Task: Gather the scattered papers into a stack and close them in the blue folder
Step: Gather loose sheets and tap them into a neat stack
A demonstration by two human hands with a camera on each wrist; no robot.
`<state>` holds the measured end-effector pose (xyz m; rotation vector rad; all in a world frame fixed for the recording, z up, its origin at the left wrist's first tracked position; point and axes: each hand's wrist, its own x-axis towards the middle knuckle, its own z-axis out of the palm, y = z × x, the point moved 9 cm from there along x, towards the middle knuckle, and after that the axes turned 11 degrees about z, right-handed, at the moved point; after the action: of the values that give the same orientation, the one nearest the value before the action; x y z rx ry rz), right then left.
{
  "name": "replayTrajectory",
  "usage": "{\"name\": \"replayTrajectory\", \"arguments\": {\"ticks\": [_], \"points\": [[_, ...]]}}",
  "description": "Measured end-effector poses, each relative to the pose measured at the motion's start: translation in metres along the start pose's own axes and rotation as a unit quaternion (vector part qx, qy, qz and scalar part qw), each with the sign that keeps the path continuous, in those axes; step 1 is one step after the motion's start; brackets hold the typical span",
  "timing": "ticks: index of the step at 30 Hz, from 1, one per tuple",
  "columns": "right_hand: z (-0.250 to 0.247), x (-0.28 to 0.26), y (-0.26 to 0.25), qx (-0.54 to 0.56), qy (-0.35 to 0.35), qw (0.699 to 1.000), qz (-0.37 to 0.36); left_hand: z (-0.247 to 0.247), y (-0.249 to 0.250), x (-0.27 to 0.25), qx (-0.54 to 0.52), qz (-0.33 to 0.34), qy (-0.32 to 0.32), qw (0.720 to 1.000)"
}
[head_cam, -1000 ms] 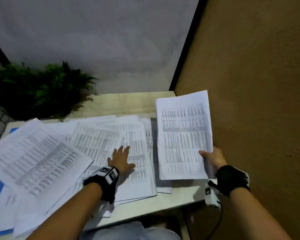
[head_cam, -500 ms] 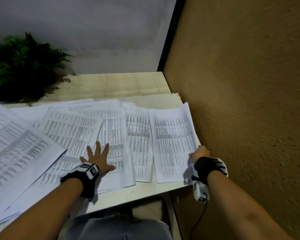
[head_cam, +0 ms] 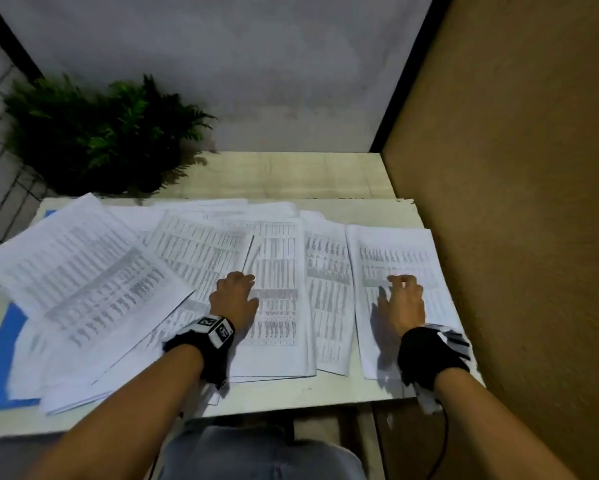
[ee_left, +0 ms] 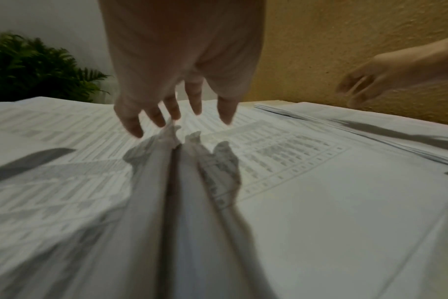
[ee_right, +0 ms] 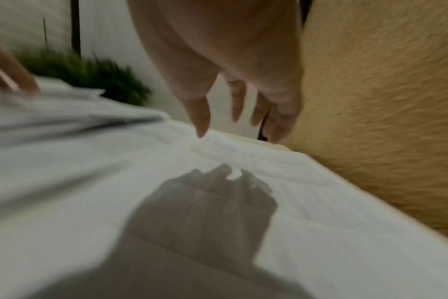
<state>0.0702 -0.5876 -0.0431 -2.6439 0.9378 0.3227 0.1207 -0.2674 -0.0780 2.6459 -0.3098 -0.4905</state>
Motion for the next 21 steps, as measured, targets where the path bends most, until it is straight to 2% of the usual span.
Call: {"name": "replayTrajectory", "arguments": {"ticks": [3,4,6,8,10,11,13,15,16,18,19,21], "points": [[0.036,-0.023,-0.071,0.088,-0.112,0.987,-0.071,-0.050,-0.029,-0.017,-0.028,-0.026,0.127,0.991],[0.045,-0.031,-0.089,0.119,-0.147,0.979,-0.073,-0.064,-0.042,-0.025,-0.030,-0.040,0.158,0.986],[0.064,-0.044,-0.119,0.160,-0.191,0.966,-0.067,-0.089,-0.088,-0.047,-0.026,-0.106,0.217,0.970],[0.081,-0.050,-0.136,0.164,-0.208,0.963,-0.041,-0.107,-0.146,-0.075,-0.039,-0.219,0.262,0.939],[0.092,-0.051,-0.145,0.186,-0.217,0.958,0.005,-0.112,-0.200,-0.102,-0.082,-0.323,0.271,0.903],[0.093,-0.049,-0.147,0.213,-0.214,0.953,0.033,-0.109,-0.223,-0.111,-0.111,-0.369,0.252,0.888],[0.092,-0.043,-0.150,0.219,-0.165,0.959,0.074,-0.102,-0.266,-0.127,-0.171,-0.441,0.228,0.851],[0.082,-0.043,-0.156,0.116,-0.083,0.986,0.086,-0.095,-0.300,-0.124,-0.228,-0.449,0.225,0.834],[0.076,-0.045,-0.160,0.069,-0.045,0.993,0.082,-0.088,-0.318,-0.117,-0.240,-0.442,0.217,0.836],[0.072,-0.052,-0.170,0.045,-0.001,0.997,0.067,-0.072,-0.357,-0.096,-0.234,-0.418,0.202,0.854],[0.076,-0.055,-0.175,0.051,0.002,0.997,0.054,-0.071,-0.361,-0.088,-0.232,-0.406,0.197,0.862],[0.094,-0.060,-0.181,0.102,-0.055,0.992,0.040,-0.087,-0.338,-0.082,-0.212,-0.367,0.192,0.885]]}}
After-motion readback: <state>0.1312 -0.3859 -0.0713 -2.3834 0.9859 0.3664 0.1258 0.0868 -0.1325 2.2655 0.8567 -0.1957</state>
